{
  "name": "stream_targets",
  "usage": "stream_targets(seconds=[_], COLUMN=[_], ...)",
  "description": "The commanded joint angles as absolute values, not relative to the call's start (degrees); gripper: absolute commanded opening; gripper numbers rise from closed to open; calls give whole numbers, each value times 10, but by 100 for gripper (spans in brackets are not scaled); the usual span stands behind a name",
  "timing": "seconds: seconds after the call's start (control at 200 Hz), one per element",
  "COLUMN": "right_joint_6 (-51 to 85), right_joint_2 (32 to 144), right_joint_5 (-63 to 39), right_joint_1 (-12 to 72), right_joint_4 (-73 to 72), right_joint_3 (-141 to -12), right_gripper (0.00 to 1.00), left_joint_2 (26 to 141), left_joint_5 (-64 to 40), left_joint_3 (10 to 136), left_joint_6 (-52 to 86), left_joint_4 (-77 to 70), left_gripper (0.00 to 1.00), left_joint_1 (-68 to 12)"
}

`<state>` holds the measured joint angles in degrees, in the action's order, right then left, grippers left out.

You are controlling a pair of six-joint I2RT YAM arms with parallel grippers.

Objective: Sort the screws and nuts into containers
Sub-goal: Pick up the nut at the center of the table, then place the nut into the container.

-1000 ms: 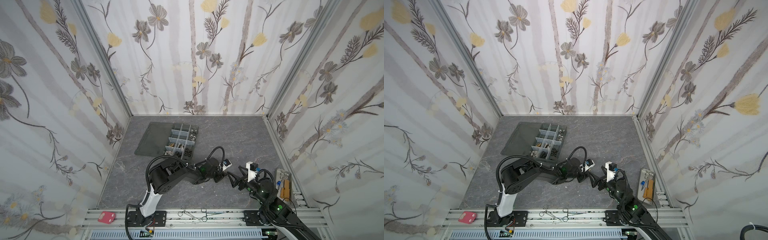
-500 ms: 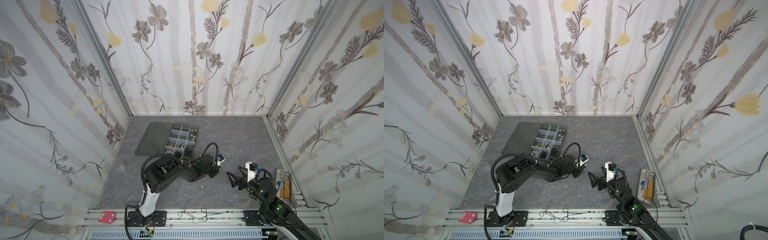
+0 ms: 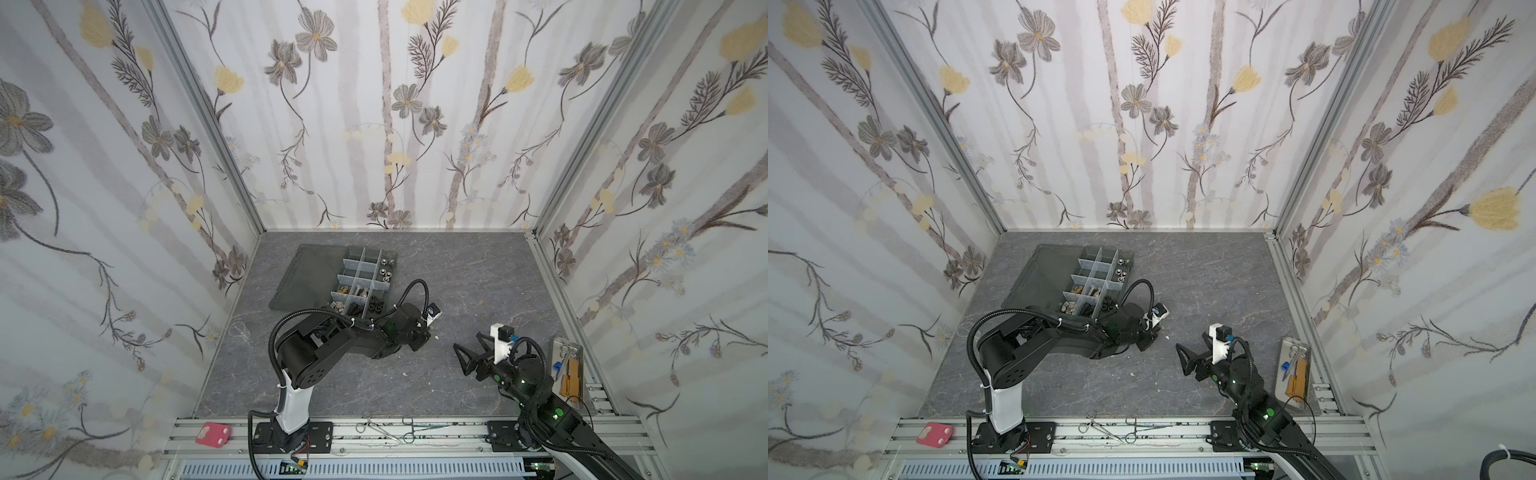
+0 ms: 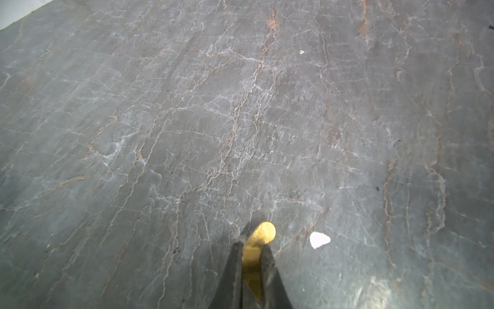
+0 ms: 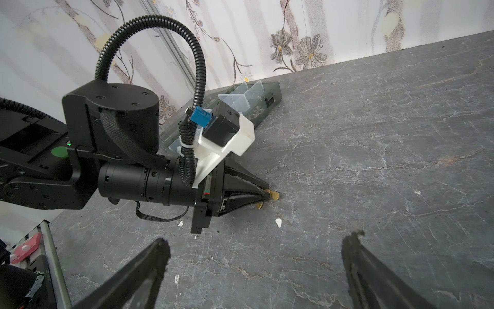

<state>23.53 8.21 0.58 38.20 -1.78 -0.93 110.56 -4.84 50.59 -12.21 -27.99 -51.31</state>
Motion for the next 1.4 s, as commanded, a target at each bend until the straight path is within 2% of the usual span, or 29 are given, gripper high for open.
stream_targets(seconds=[0.0, 0.24, 0.375, 0.47, 0.535, 0.599, 0.779, 0.914, 1.139, 1.399], right_joint_6=[239, 239, 238, 227, 202, 176, 111, 110, 107, 77], right_joint_2=[84, 84, 88, 116, 176, 282, 583, 719, 796, 808], right_joint_5=[14, 14, 9, -29, -58, -58, -117, -164, -203, -197], right_joint_1=[382, 382, 383, 382, 383, 384, 387, 390, 392, 392], right_joint_4=[-38, -38, -45, -86, -146, -207, -305, -365, -419, -426], right_joint_3=[-8, -8, -7, -1, -6, -36, -197, -283, -337, -341], right_gripper=[100, 100, 100, 100, 100, 100, 100, 100, 100, 100], left_joint_2=[1095, 1077, 1023, 980, 954, 931, 871, 836, 821, 873], left_joint_5=[-56, -39, -47, -62, -66, -60, -15, 8, -26, -70], left_joint_3=[514, 519, 505, 487, 481, 478, 458, 439, 423, 437], left_joint_6=[-124, -131, -111, -90, -81, -73, -30, 12, 101, 92], left_joint_4=[-272, -265, -277, -296, -301, -296, -265, -209, -122, -118], left_gripper=[8, 5, 5, 6, 6, 6, 7, 7, 7, 8], left_joint_1=[-512, -510, -487, -458, -436, -414, -341, -267, -125, -111])
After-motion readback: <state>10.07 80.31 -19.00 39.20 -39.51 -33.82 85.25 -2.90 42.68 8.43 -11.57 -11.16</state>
